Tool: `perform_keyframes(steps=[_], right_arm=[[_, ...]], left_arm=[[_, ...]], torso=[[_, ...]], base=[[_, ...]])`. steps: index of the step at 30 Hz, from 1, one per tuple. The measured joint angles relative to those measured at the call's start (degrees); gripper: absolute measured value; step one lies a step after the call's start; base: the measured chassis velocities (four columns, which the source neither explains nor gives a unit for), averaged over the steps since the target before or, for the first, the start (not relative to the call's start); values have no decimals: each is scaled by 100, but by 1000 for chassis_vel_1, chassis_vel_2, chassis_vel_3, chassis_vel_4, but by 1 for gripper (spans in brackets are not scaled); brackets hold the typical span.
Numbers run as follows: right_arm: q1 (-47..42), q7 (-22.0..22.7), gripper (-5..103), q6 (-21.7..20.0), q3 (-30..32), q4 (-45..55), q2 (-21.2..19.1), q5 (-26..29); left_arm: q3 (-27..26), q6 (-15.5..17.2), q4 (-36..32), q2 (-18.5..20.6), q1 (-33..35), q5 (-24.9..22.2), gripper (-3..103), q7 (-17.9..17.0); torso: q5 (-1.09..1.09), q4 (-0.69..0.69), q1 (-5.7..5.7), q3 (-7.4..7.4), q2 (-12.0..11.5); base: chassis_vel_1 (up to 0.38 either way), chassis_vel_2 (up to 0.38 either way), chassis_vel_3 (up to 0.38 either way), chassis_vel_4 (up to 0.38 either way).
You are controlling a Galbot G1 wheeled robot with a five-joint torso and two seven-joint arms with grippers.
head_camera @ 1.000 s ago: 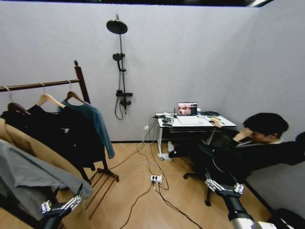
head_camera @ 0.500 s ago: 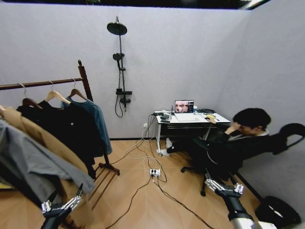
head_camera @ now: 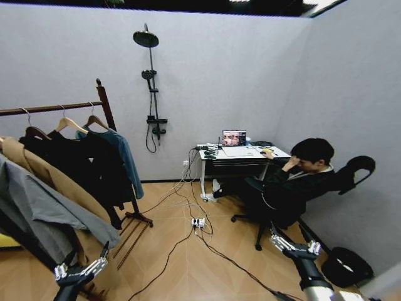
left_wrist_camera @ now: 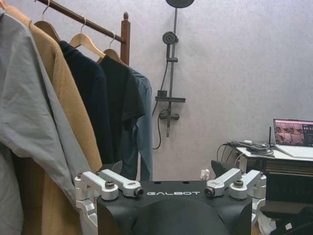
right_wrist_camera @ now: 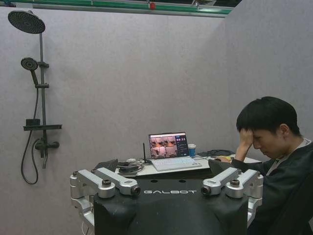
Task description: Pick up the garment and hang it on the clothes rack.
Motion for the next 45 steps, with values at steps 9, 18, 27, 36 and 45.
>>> perform_keyframes(steps=[9, 18, 27, 36, 45], right_arm=[[-2, 0, 100, 0, 0, -1, 0, 0], [-3, 0, 100, 0, 0, 0, 0, 0], [-2, 0, 100, 0, 2, -1, 0, 0], [-2, 0, 100, 0, 0, 0, 0, 0], [-2, 0, 100, 0, 0, 0, 0, 0]], left_arm=[[0, 0, 0, 0, 1, 0, 100, 1], [0, 0, 0, 0, 1, 0, 100, 0], [0, 0, 0, 0, 0, 0, 100, 1], [0, 0, 0, 0, 1, 0, 100, 0], [0, 0, 0, -1, 0, 0, 100, -1]], torso=[[2, 2, -6, -2, 3], [0, 0, -6, -2, 3], [4, 0, -3, -1, 2], [0, 0, -5, -2, 3], [1, 0, -3, -1, 2]], base=[[-43, -82, 38, 42], [-13, -33, 20, 11], [-117, -118, 142, 102], [27, -13, -17, 11], [90, -91, -98, 98]])
